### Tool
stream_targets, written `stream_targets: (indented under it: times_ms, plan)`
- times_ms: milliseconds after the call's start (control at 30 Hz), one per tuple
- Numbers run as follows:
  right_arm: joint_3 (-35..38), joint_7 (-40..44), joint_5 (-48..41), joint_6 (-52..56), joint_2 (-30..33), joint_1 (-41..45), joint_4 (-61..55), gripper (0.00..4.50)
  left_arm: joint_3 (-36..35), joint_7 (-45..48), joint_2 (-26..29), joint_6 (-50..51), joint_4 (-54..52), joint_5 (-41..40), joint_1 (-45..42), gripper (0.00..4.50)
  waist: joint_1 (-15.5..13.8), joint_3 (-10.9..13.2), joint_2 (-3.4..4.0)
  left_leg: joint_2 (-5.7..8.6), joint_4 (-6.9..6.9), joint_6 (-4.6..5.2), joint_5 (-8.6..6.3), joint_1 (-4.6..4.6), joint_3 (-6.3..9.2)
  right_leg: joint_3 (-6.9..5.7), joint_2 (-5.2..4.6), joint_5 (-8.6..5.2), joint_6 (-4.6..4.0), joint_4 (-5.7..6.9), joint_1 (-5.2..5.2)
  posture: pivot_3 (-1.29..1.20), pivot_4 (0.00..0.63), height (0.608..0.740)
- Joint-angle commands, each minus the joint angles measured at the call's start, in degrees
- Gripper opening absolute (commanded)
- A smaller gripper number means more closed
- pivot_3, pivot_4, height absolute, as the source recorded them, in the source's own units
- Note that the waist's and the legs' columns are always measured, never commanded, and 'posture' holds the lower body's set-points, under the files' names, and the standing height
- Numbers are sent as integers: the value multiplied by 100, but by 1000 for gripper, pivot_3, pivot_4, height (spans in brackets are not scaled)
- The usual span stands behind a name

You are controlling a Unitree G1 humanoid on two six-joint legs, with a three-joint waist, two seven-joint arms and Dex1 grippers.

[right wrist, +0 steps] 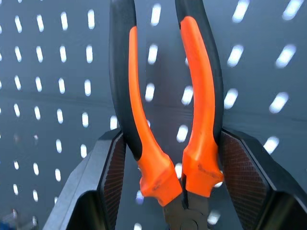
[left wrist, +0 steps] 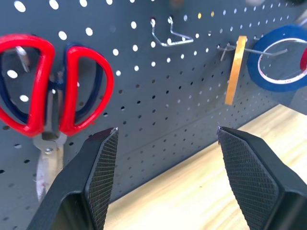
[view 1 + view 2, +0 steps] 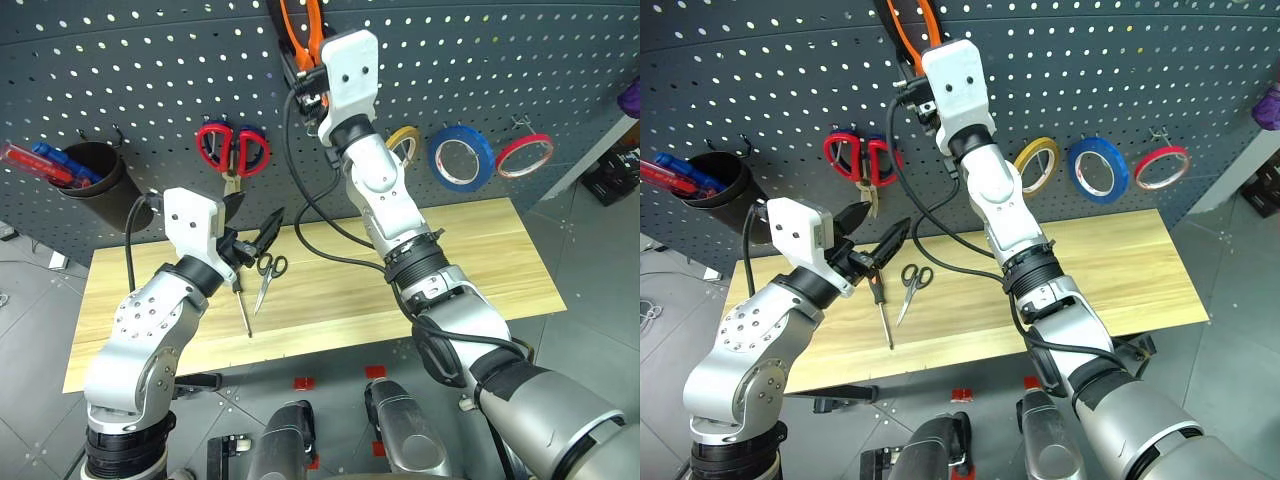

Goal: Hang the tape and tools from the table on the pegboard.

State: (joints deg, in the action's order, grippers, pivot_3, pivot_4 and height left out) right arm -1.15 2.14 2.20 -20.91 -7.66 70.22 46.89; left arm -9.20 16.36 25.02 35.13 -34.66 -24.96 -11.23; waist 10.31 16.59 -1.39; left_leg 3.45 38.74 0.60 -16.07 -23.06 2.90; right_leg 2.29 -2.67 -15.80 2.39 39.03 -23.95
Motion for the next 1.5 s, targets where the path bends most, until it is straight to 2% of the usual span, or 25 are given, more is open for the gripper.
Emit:
stream_targets:
  times_ms: [33,267,433,767,867,967,1000,1067,1167,1333,1500]
  plan:
    - [7,-93,8,-466,-102,287,210,2623,-29,-51,22,28,-318,-5,23,3467,-24,8,2,0,0,-2,1,-8,-2,2,0,0,0,0,-8,-125,317,740]
    - [-137,-361,407,-859,100,83,946,2622,8,-77,-6,-3,-219,51,-24,3467,-130,12,1,-4,3,-14,8,-11,-3,-1,0,2,-4,5,-12,-121,318,740]
    - [-222,-487,588,-915,252,-249,933,2622,46,-111,-61,-64,-194,113,29,3467,-206,12,1,-6,3,-16,10,-9,0,-6,0,7,-12,7,-12,-121,318,740]
    - [-113,-319,260,62,191,-985,143,2622,55,-513,-310,282,-99,244,231,3467,-232,11,0,-6,3,-17,11,-8,0,-7,1,8,-12,6,-8,-142,310,740]
    - [-166,-202,201,413,181,-1242,-300,3586,70,-556,-375,325,-50,269,310,3467,-234,11,-1,-6,5,-15,10,-7,1,-9,0,8,-12,6,-6,-154,307,740]
    - [-252,-27,210,791,204,-1572,-842,4500,86,-596,-433,340,27,322,370,4031,-234,12,0,-6,5,-15,10,-10,1,-9,1,8,-13,6,-9,-154,307,740]
    - [-279,36,214,918,216,-1675,-1021,4500,69,-636,-474,358,60,313,388,4328,-232,12,0,-7,3,-15,10,-11,1,-8,0,8,-13,6,-10,-163,307,740]
    - [-317,135,215,1163,239,-1842,-1351,4500,51,-718,-542,406,115,324,420,4458,-225,12,0,-6,3,-15,10,-15,0,-7,0,8,-13,5,-14,-168,307,740]
    - [-455,553,122,2005,333,-2272,-2226,4500,154,-1071,-602,855,253,557,479,4458,-221,12,0,-7,2,-14,9,-16,0,-8,1,8,-12,2,-15,-176,310,740]
    - [-1090,1950,-604,4223,700,-3323,-4466,4500,519,-1440,-461,1875,714,1004,286,4458,-232,13,0,-8,1,5,-2,-17,5,-10,2,7,-12,1,-13,-189,322,740]
    - [-1731,2989,-1341,6035,1437,-3879,-6227,4500,867,-1109,-375,2063,1610,1126,-181,4458,-236,28,3,-8,3,6,-3,-19,11,-13,2,8,-12,1,-13,-208,332,740]
